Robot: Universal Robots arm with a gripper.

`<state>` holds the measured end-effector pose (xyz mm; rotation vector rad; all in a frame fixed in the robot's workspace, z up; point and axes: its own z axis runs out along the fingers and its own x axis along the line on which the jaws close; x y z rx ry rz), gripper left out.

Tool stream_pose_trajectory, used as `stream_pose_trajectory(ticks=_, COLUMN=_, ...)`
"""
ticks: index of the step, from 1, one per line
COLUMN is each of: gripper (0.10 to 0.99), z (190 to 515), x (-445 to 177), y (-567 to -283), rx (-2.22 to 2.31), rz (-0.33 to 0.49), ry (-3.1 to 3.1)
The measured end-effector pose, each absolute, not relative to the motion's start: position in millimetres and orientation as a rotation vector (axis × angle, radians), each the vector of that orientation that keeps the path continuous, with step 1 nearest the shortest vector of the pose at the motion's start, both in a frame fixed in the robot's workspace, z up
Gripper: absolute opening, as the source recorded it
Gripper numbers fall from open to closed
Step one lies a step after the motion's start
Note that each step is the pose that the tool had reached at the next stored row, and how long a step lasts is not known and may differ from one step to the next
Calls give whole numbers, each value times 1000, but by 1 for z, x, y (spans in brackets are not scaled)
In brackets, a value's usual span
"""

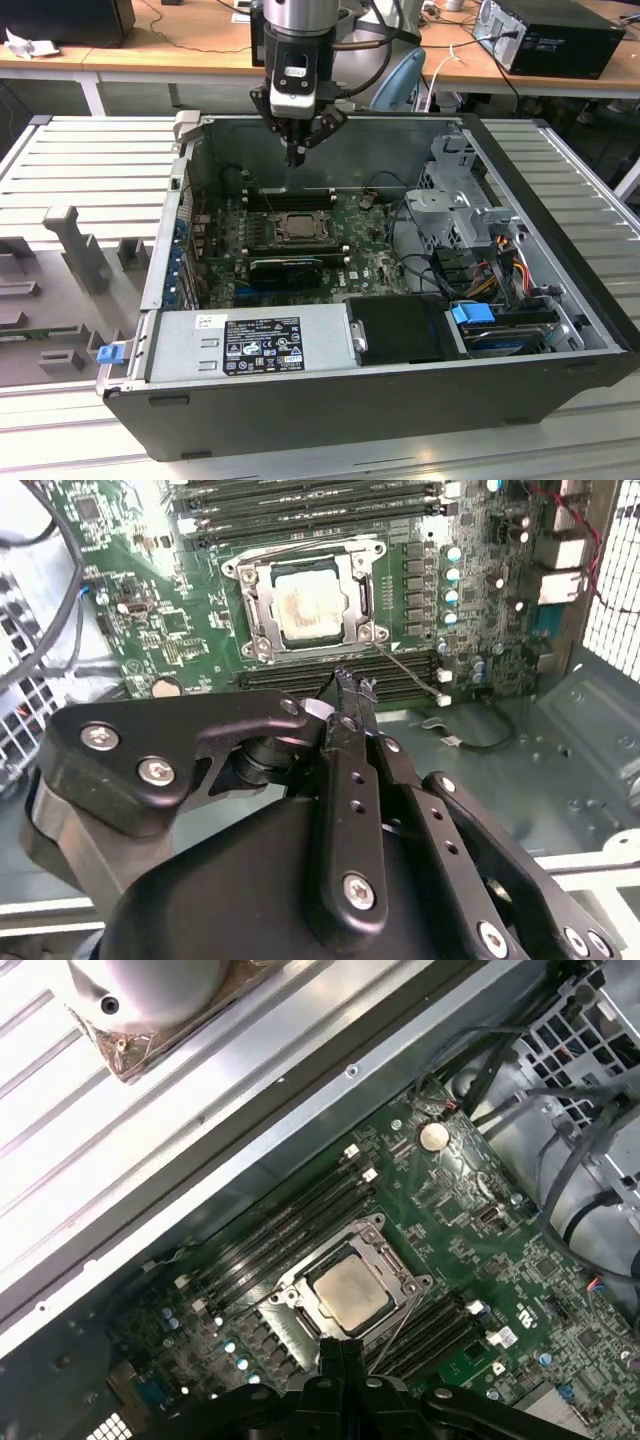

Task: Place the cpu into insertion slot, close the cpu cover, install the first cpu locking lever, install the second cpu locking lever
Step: 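Install the first cpu locking lever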

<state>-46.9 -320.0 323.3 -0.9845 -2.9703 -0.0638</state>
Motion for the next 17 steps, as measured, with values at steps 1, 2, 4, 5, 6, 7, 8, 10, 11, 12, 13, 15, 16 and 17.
stream_pose_trajectory(ticks=1, gripper=106, z=323, x=-47, y=-320, rx=-941, rz=-63, ry=-2984)
stream_pose_trajectory(ticks=2, gripper=106, z=323, x=-47, y=-320, rx=-920, rz=-63, ry=-2990)
stream_pose_trajectory(ticks=4, gripper=106, z=323, x=-47, y=-320, rx=-807, rz=-62, ry=-3021)
stream_pose_trajectory(ticks=5, gripper=106, z=323, x=-47, y=-320, rx=-751, rz=-62, ry=-3035)
stream_pose_trajectory(ticks=6, gripper=106, z=323, x=-47, y=-320, rx=-707, rz=-62, ry=-3045)
stream_pose_trajectory(ticks=7, gripper=106, z=322, x=-47, y=-320, rx=-685, rz=-62, ry=-3049)
stream_pose_trajectory(ticks=8, gripper=106, z=322, x=-47, y=-320, rx=-663, rz=-62, ry=-3054)
stream_pose_trajectory(ticks=10, gripper=106, z=320, x=-47, y=-320, rx=-633, rz=-62, ry=-3061)
stream_pose_trajectory(ticks=11, gripper=106, z=318, x=-47, y=-320, rx=-625, rz=-62, ry=-3063)
stream_pose_trajectory(ticks=12, gripper=106, z=317, x=-47, y=-320, rx=-620, rz=-62, ry=-3064)
stream_pose_trajectory(ticks=13, gripper=106, z=315, x=-47, y=-320, rx=-613, rz=-62, ry=-3066)
stream_pose_trajectory(ticks=15, gripper=106, z=312, x=-47, y=-320, rx=-610, rz=-62, ry=-3067)
stream_pose_trajectory(ticks=16, gripper=106, z=311, x=-47, y=-320, rx=-607, rz=-62, ry=-3067)
stream_pose_trajectory(ticks=17, gripper=106, z=311, x=-47, y=-320, rx=-604, rz=-62, ry=-3068)
